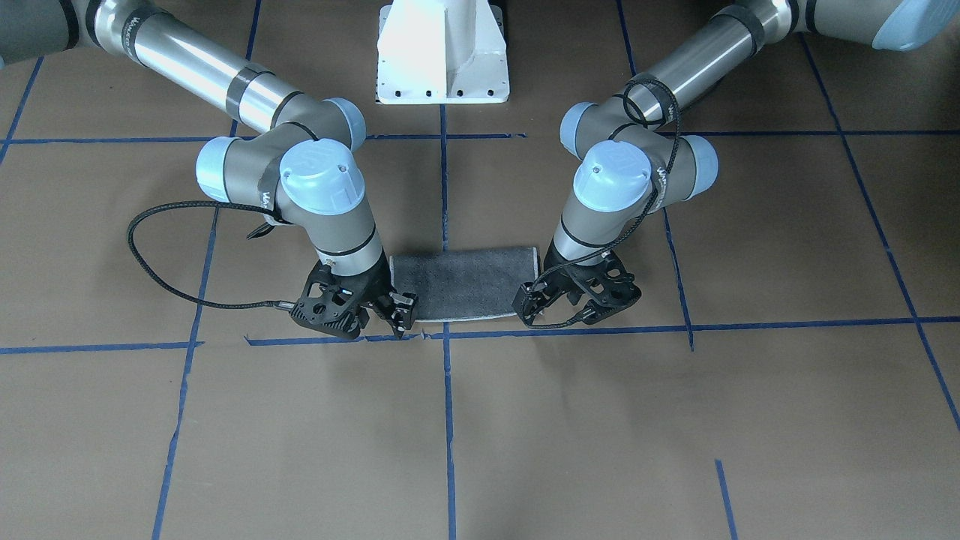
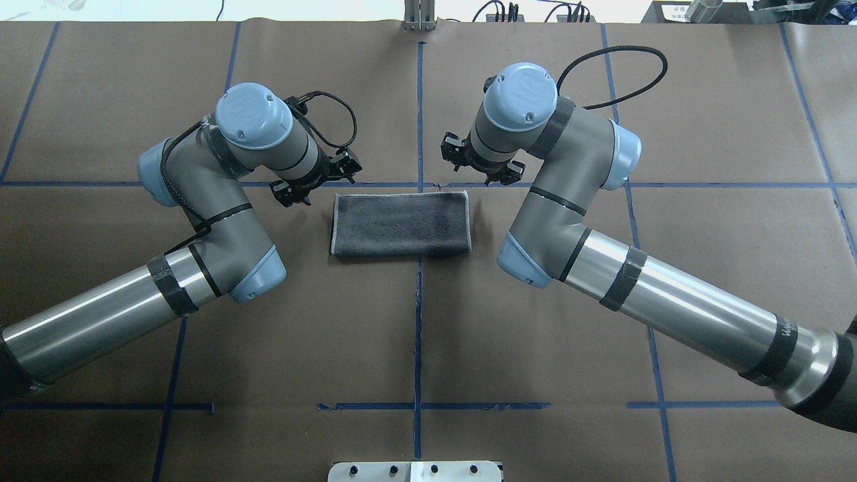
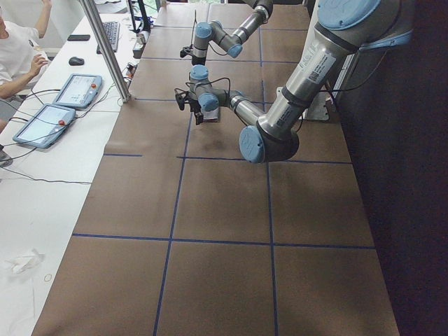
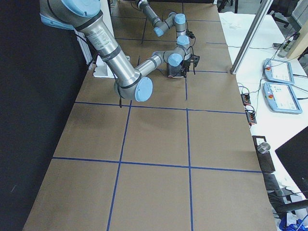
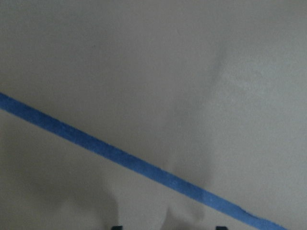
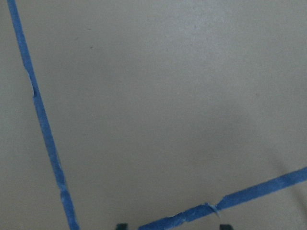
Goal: Fold towel twice with both arms
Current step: 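Release the towel, move left gripper to strip end while right arm withdraws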
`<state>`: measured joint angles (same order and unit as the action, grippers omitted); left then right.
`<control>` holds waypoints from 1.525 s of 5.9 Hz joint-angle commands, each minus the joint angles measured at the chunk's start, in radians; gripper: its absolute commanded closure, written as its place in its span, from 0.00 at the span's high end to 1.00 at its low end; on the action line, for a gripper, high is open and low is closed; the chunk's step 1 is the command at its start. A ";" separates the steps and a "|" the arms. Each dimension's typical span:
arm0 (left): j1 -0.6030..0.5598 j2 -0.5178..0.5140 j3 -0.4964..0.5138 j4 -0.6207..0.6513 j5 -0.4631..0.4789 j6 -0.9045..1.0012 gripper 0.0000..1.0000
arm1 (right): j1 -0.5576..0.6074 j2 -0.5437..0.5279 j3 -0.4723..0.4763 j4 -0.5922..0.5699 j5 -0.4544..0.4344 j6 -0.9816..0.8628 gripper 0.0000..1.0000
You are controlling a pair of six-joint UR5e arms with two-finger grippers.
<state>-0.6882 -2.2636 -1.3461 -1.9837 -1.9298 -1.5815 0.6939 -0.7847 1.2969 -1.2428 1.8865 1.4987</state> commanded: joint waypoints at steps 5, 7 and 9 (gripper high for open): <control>0.138 0.099 -0.228 0.146 0.043 -0.167 0.85 | 0.169 -0.080 0.129 -0.200 0.209 -0.295 1.00; 0.147 0.101 -0.226 0.144 0.051 -0.169 0.71 | 0.197 -0.166 0.220 -0.210 0.223 -0.333 1.00; 0.147 0.102 -0.223 0.144 0.051 -0.169 0.60 | 0.202 -0.188 0.240 -0.210 0.223 -0.333 1.00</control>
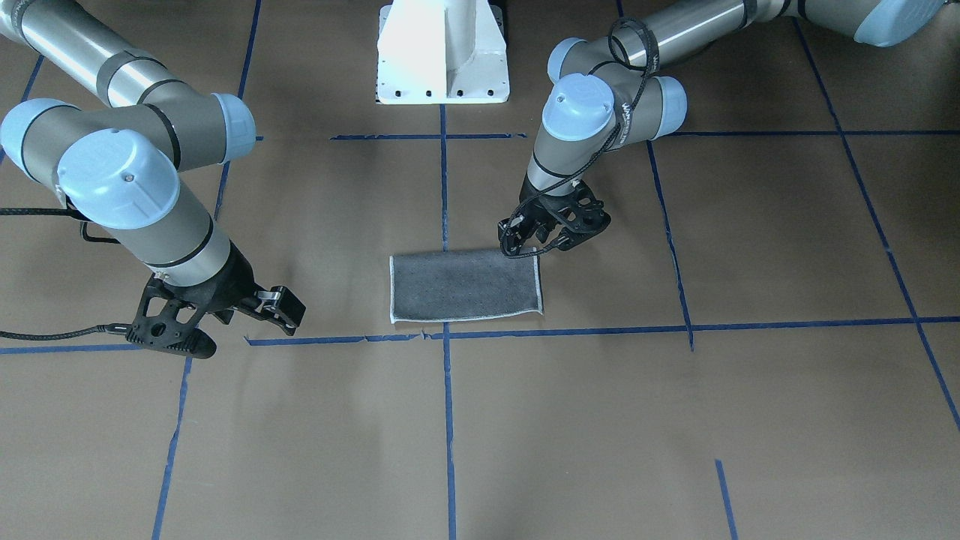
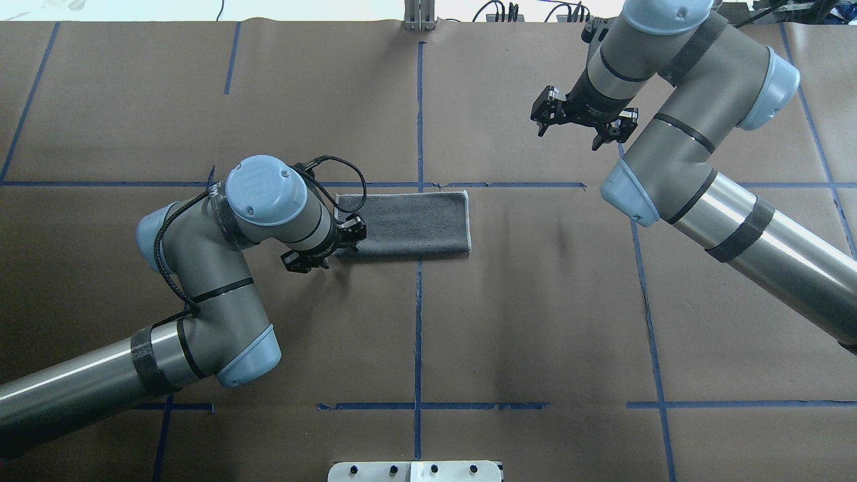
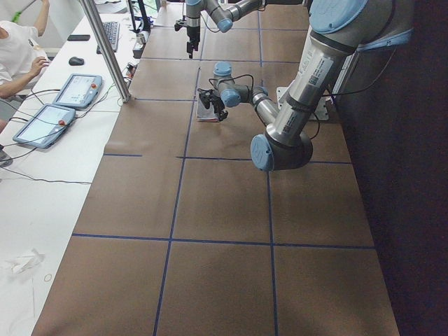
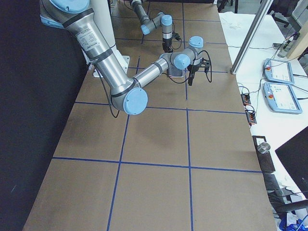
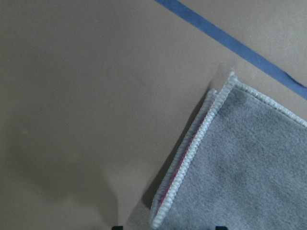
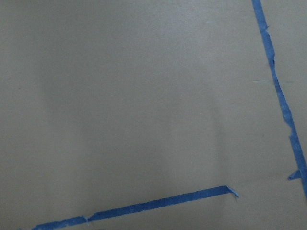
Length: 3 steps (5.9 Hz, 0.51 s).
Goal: Fold towel twice with both arms
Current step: 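Release the towel, move left gripper to strip end while right arm withdraws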
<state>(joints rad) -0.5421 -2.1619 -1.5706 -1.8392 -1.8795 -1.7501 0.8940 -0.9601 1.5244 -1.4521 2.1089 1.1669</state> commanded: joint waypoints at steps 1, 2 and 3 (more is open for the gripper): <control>0.001 0.000 0.004 0.000 0.002 0.000 0.59 | 0.002 -0.016 0.014 -0.001 0.000 -0.001 1.00; 0.001 0.000 0.009 0.000 0.008 0.000 0.57 | 0.002 -0.019 0.017 -0.001 0.000 -0.001 1.00; 0.001 0.000 0.011 0.002 0.008 0.000 0.54 | 0.002 -0.020 0.017 -0.001 -0.001 -0.001 1.00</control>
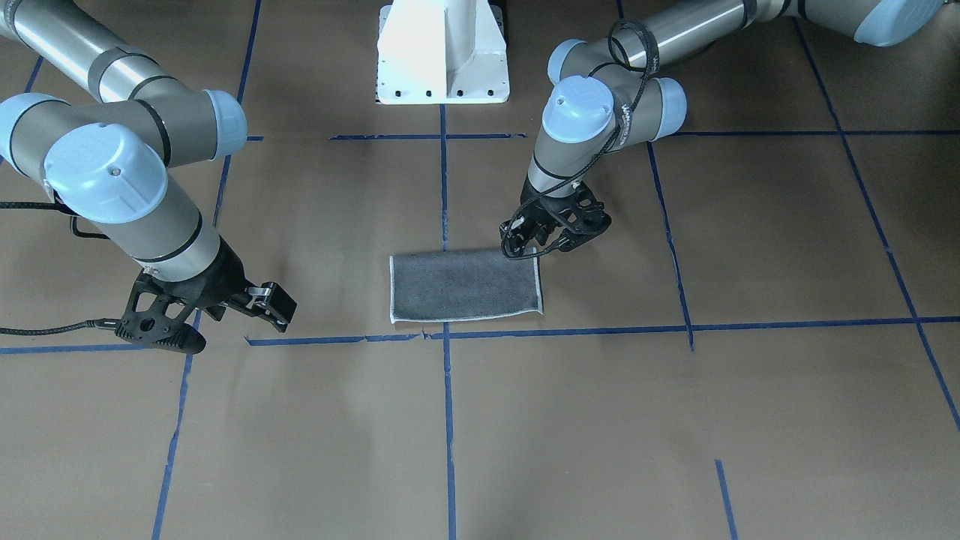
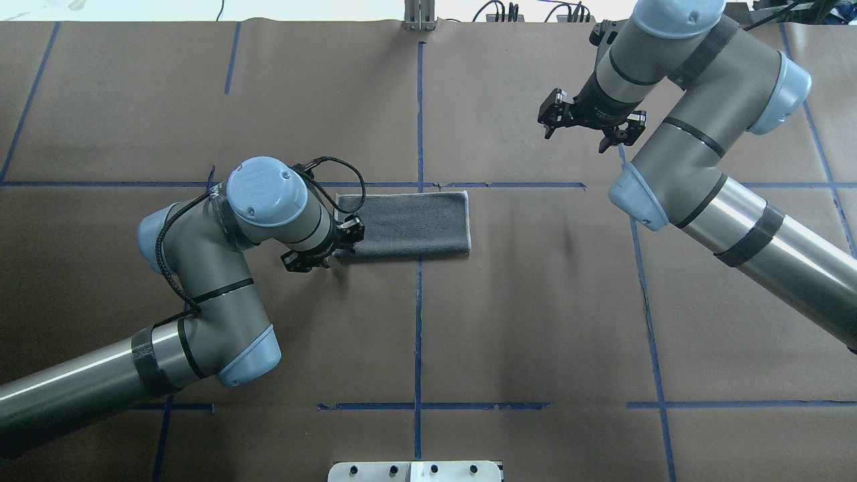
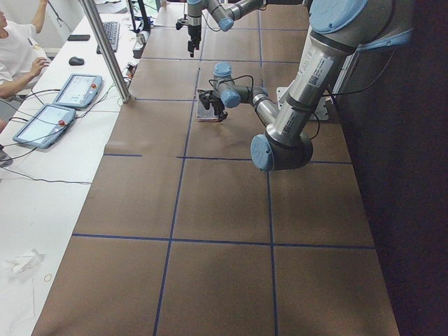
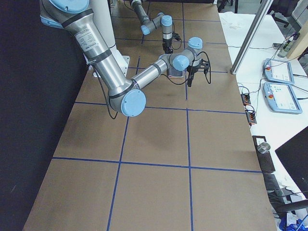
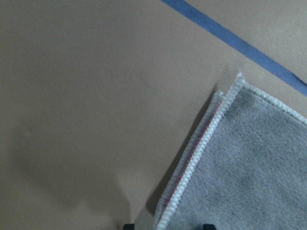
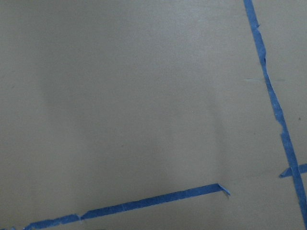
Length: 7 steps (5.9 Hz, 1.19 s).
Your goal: Fold towel twice with both arms
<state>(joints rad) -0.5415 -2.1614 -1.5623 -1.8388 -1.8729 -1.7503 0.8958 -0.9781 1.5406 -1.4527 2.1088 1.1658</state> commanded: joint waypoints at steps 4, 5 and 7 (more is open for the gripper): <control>0.000 -0.005 0.005 -0.004 0.000 -0.029 0.03 | 0.002 -0.007 0.001 0.000 -0.001 -0.002 1.00; -0.001 -0.008 -0.004 -0.002 -0.002 -0.028 0.00 | 0.006 -0.011 0.001 0.000 0.000 -0.002 1.00; -0.023 -0.043 -0.010 0.004 -0.009 -0.029 0.00 | 0.024 -0.033 0.007 0.000 0.000 -0.066 1.00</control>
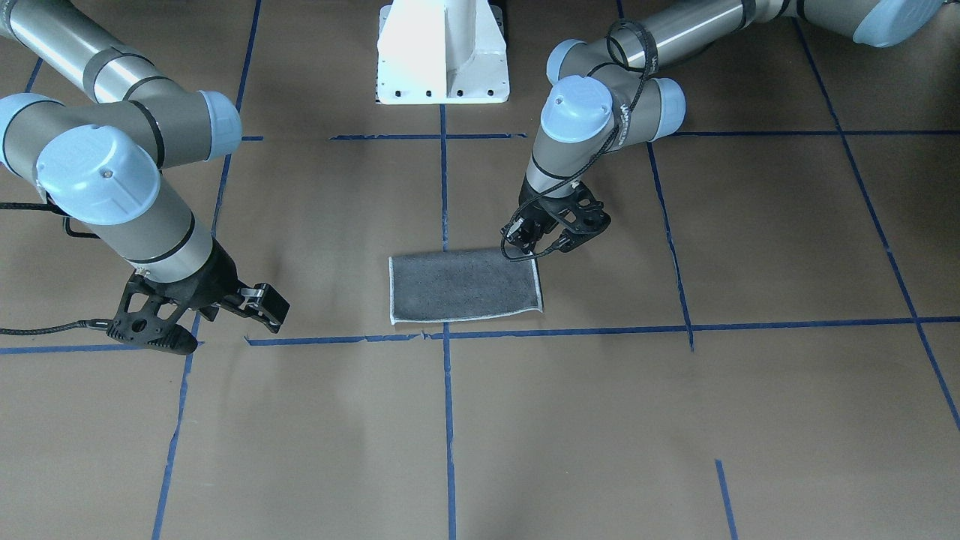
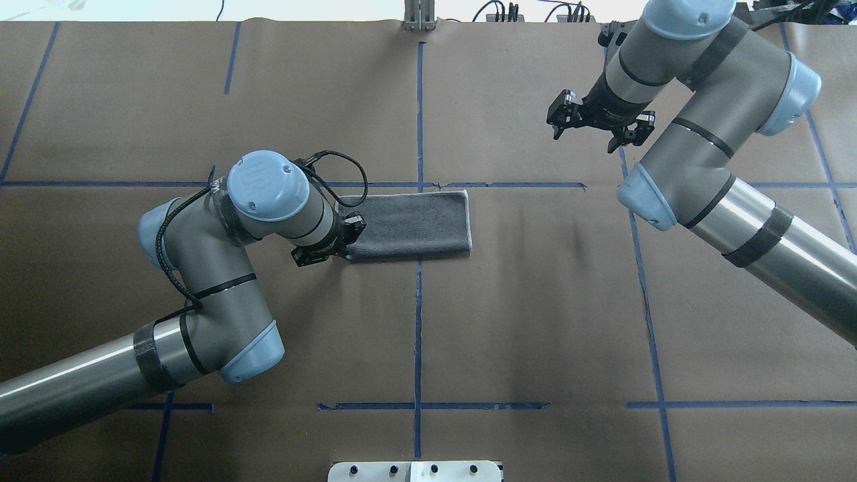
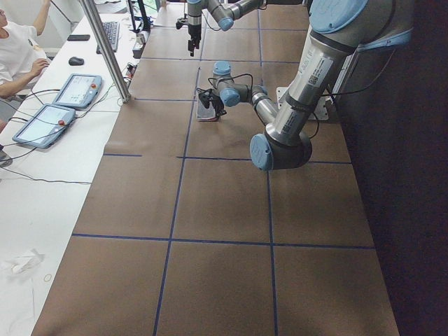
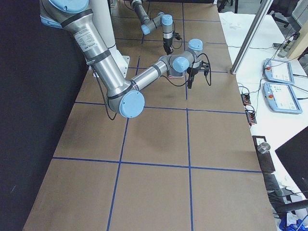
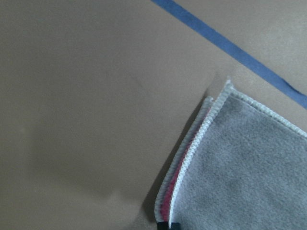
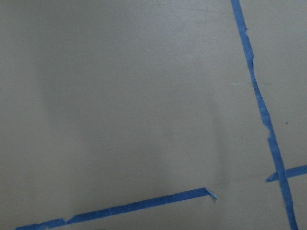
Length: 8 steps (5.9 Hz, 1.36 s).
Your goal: Fold towel twice with both arms
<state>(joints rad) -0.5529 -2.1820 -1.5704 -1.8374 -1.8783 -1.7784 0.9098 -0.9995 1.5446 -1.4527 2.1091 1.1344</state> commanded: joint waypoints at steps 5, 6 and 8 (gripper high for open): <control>-0.009 -0.446 0.389 0.037 0.002 -0.004 0.00 | 0.086 -0.345 0.155 0.014 0.002 -0.424 1.00; 0.001 -0.493 0.430 0.033 0.002 -0.001 0.00 | 0.101 -0.361 0.155 0.014 0.002 -0.448 1.00; 0.043 -0.502 0.432 0.012 0.010 0.008 0.00 | 0.104 -0.366 0.152 0.014 0.000 -0.449 1.00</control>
<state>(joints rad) -0.5301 -2.6770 -1.1446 -1.8149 -1.8731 -1.7726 1.0111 -1.3630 1.6980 -1.4390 2.1104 0.6883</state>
